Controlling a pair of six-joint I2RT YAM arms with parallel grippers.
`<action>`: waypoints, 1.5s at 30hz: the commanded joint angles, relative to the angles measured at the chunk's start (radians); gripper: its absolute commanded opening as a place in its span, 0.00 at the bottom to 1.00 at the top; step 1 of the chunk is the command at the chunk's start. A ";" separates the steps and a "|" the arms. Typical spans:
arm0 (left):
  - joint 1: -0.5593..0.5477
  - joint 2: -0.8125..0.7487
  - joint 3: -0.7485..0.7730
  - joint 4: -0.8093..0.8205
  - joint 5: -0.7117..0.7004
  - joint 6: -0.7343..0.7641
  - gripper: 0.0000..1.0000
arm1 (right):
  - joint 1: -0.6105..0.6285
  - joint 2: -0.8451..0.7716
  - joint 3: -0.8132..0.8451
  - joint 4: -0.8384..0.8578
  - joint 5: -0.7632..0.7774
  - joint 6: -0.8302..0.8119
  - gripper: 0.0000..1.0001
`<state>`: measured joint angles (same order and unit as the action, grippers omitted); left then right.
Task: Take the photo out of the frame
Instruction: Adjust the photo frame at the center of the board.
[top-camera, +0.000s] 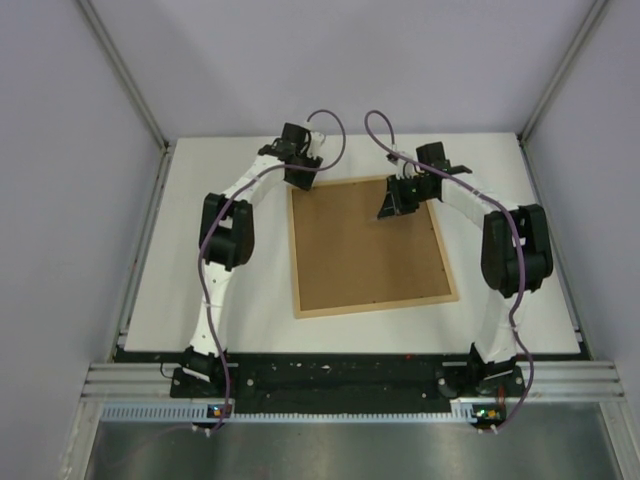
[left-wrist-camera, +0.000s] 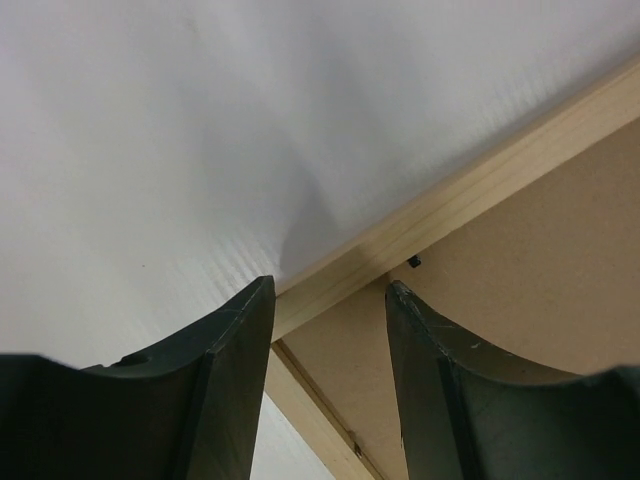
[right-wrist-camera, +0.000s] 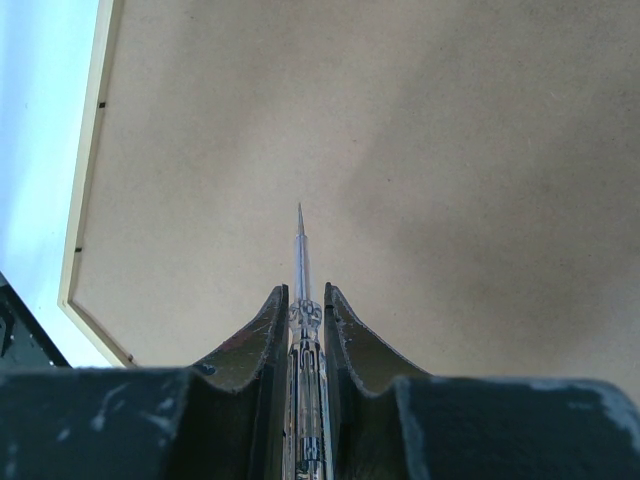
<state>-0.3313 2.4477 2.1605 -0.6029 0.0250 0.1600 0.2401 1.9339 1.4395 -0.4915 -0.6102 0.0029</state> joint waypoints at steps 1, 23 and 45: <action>0.000 -0.044 -0.018 -0.003 0.056 0.024 0.53 | -0.007 -0.067 0.006 -0.004 0.000 -0.012 0.00; -0.011 0.037 0.052 -0.173 -0.104 0.016 0.36 | -0.010 -0.119 0.039 -0.085 0.119 -0.018 0.00; 0.098 -0.076 -0.160 -0.330 -0.211 -0.200 0.30 | -0.042 -0.038 0.012 -0.140 0.507 -0.136 0.00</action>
<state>-0.2523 2.3905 2.0937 -0.7849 -0.1547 -0.0010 0.2070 1.8660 1.4147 -0.6365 -0.2451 -0.0822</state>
